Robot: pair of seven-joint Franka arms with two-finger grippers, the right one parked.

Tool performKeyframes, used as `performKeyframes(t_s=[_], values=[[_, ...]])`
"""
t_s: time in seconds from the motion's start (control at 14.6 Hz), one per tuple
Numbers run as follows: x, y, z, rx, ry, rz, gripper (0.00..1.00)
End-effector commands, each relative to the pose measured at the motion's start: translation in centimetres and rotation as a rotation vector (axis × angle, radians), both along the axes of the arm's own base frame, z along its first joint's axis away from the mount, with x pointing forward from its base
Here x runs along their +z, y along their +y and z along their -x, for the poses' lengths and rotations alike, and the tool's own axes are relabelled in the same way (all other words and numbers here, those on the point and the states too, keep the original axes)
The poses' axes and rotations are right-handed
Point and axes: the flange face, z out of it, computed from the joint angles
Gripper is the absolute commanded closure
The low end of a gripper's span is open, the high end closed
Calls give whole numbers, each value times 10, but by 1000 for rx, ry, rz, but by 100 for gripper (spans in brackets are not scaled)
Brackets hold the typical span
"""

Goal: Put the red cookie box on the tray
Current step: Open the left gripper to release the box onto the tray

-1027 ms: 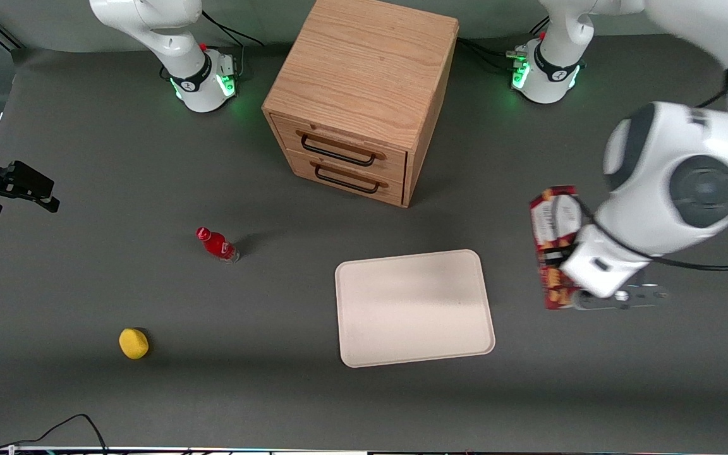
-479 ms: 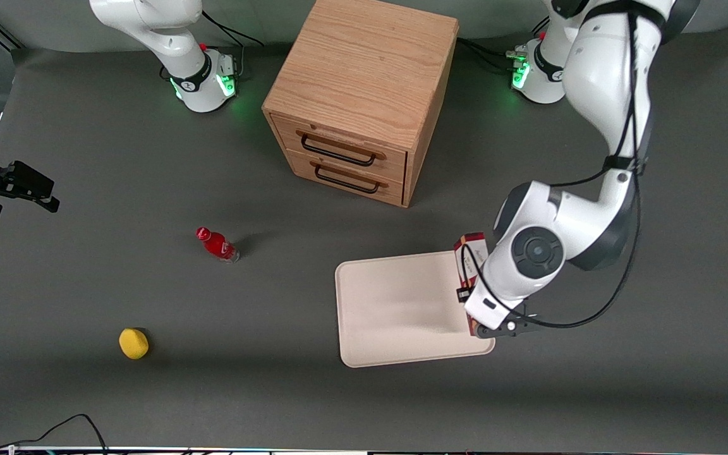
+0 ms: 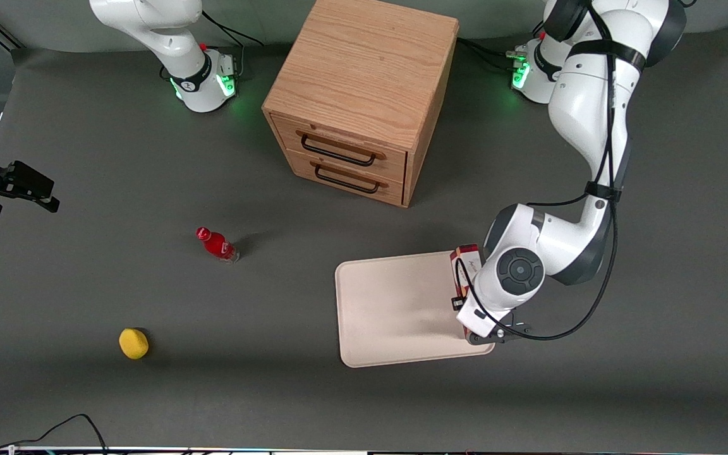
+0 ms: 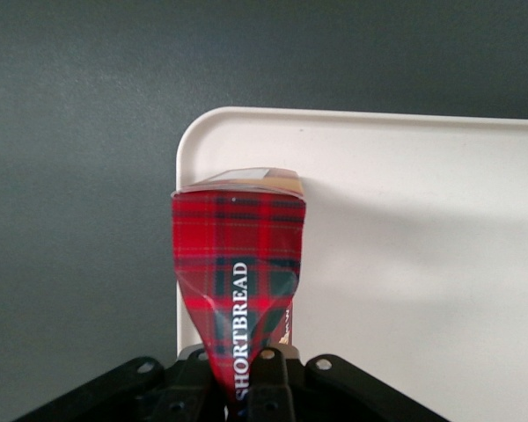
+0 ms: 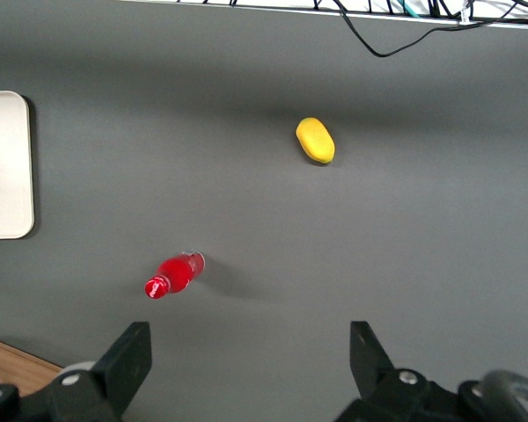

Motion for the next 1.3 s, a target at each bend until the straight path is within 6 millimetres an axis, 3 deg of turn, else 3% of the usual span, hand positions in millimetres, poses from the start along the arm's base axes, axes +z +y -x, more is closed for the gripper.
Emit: performKeyframes(t_s=[0.0,0.27,0.41,0.48,0.55,0.62,0.75,0.82,0.96,1.1,1.23], values=[[-1,-9,-2,13,-16,-18,100],[-3,-7,-4,-17,-39,-32,100],[-3,-7,-5,-22,-41,-34,72],[-3,-7,-5,-22,-41,-34,47],[-3,-6,-5,-24,-42,-41,12],[-1,-6,-5,-32,-48,-50,0],[14,1,-8,-20,-54,-53,0],[30,7,-10,-8,-68,-51,0],[85,21,-5,-19,-50,-79,0],[150,69,-4,-67,-47,-86,0],[200,118,6,-152,-15,-88,0]])
